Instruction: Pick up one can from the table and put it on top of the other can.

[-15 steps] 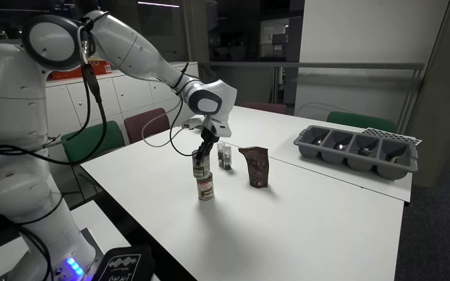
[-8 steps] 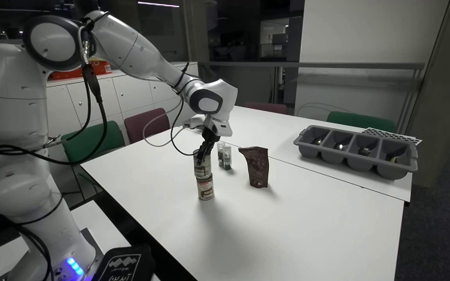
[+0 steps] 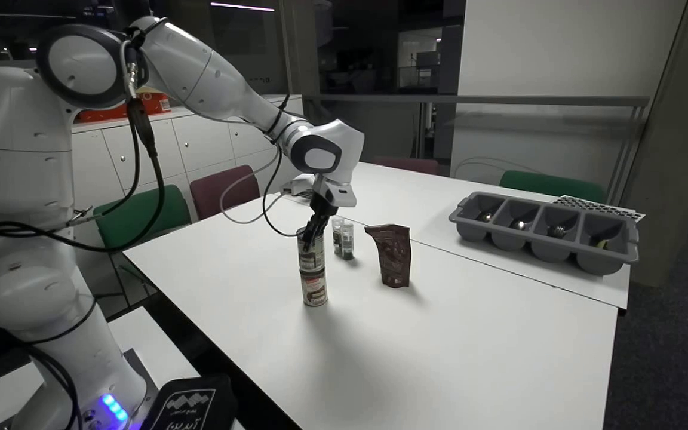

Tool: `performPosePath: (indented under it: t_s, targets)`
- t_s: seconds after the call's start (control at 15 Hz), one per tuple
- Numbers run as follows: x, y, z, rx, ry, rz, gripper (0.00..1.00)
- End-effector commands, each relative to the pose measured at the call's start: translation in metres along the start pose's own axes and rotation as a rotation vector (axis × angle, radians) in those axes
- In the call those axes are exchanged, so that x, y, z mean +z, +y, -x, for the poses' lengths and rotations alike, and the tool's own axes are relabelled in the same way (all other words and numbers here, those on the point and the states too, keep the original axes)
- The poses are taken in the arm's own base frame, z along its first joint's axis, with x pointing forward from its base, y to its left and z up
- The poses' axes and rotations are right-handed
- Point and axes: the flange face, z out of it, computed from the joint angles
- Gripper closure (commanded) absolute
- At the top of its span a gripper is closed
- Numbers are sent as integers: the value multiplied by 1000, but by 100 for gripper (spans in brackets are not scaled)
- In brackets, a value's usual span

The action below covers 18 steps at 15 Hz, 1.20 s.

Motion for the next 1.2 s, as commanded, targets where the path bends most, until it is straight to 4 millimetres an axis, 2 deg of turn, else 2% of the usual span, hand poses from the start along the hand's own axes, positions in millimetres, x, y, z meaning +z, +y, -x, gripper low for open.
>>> performPosePath:
  t_s: [0.0, 0.67, 1.13]
  targets:
    - [-11, -6, -2, -11, 9, -3, 43]
    - [-3, -21, -16, -15, 4, 8, 43]
    - [-3, -18, -12, -6, 11, 3, 43]
